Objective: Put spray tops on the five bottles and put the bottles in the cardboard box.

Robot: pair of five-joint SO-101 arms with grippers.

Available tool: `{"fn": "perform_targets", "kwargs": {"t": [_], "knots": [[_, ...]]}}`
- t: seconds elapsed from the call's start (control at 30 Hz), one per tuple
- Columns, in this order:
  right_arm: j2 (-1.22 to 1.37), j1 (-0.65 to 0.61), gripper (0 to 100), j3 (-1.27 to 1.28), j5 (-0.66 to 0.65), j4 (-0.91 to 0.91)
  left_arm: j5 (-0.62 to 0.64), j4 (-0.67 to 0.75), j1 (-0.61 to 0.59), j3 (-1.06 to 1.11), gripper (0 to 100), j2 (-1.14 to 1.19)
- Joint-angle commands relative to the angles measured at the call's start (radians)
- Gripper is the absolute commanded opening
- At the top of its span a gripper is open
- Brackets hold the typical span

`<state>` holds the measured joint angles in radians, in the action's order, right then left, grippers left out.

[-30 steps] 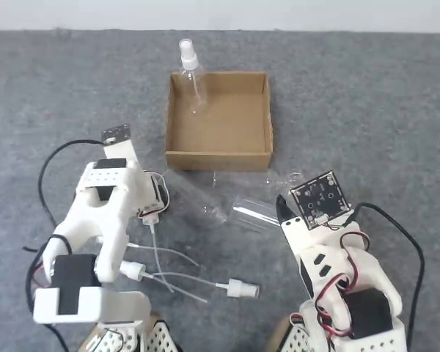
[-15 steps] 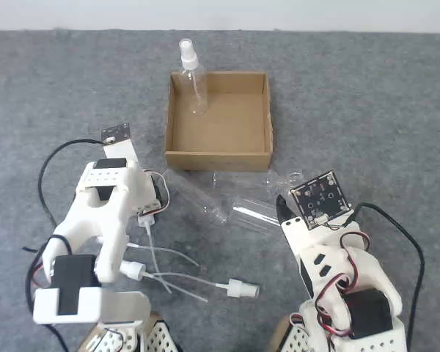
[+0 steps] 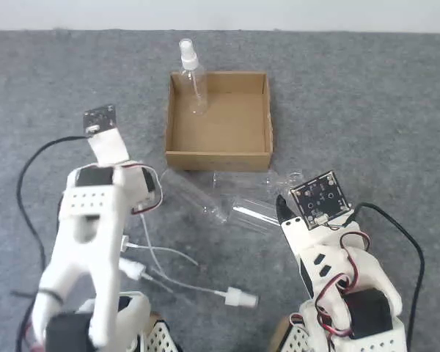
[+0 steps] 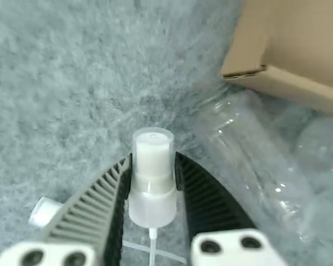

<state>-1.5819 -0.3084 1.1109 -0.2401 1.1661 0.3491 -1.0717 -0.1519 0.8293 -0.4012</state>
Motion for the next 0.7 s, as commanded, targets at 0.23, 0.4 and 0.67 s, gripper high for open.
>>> {"fn": "perform_targets", "kwargs": {"t": [0.23, 0.4, 0.67], "knots": [[-0.015, -0.142, 2.8, 0.017, 0.009, -0.045, -0.006, 0.064, -0.028, 0.171, 1, -0.410], [-0.015, -0.156, 2.8, 0.087, 0.123, -0.148, -0.005, 0.074, -0.072, 0.205, 1, -0.506], [-0.015, -0.260, 2.7, 0.166, 0.135, -0.220, -0.005, 0.078, -0.083, 0.248, 1, -0.606]]}}
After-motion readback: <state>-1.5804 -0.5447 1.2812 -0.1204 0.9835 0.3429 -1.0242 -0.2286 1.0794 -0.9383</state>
